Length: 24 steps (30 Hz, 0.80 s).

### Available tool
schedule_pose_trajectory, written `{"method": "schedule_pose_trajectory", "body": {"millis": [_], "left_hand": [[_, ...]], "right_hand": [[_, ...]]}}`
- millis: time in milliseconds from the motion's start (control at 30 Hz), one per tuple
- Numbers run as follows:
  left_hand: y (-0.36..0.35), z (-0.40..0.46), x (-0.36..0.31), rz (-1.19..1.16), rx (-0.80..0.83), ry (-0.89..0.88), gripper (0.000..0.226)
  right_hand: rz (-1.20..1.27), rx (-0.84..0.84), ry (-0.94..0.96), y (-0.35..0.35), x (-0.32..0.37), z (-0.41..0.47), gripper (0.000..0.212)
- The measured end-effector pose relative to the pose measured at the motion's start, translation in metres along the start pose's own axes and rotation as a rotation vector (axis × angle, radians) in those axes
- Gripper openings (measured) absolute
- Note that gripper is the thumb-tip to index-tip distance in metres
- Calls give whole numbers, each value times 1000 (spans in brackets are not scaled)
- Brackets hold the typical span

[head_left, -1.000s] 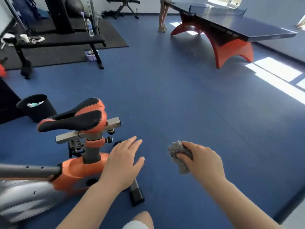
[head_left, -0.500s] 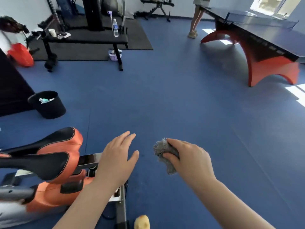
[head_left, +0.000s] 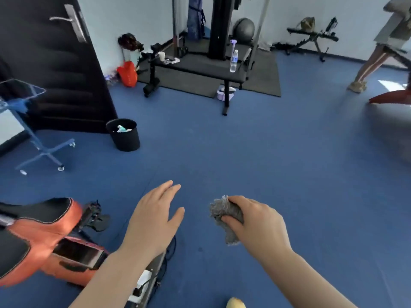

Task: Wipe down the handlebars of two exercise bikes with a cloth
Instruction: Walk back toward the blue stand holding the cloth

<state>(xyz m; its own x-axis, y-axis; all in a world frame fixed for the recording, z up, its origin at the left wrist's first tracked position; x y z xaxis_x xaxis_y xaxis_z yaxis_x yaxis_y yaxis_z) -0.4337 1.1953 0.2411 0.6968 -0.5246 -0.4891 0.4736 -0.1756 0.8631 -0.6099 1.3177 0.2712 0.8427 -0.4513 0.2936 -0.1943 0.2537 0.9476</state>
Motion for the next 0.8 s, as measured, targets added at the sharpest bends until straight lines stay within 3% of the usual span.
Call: {"method": "schedule_pose_trajectory", "body": {"millis": [300,567,800], "left_hand": [[-10,27,-18,38,-161,377,53],[12,70,31,78,-356,661,52],[39,141,71,118,-413,764,53]], "right_hand": [[54,103,337,5,-22,129,26],[126,133,535,-28,22,234,28],[121,119,614,-48,79,340,26]]}}
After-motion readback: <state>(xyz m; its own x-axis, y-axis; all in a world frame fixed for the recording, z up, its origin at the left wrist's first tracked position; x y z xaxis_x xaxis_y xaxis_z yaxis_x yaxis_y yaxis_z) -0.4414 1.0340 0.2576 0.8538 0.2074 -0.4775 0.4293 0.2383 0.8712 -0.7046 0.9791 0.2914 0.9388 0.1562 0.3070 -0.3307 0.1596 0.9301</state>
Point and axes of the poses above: each hand's wrist, its own z-axis towards the middle knuckle, its own y-axis out of the back of the hand, x = y × z, the point moved 3 cm from there along z, towards the middle knuckle, and after that the axes turned 7 degrees about -x, right-handed, at the moved point
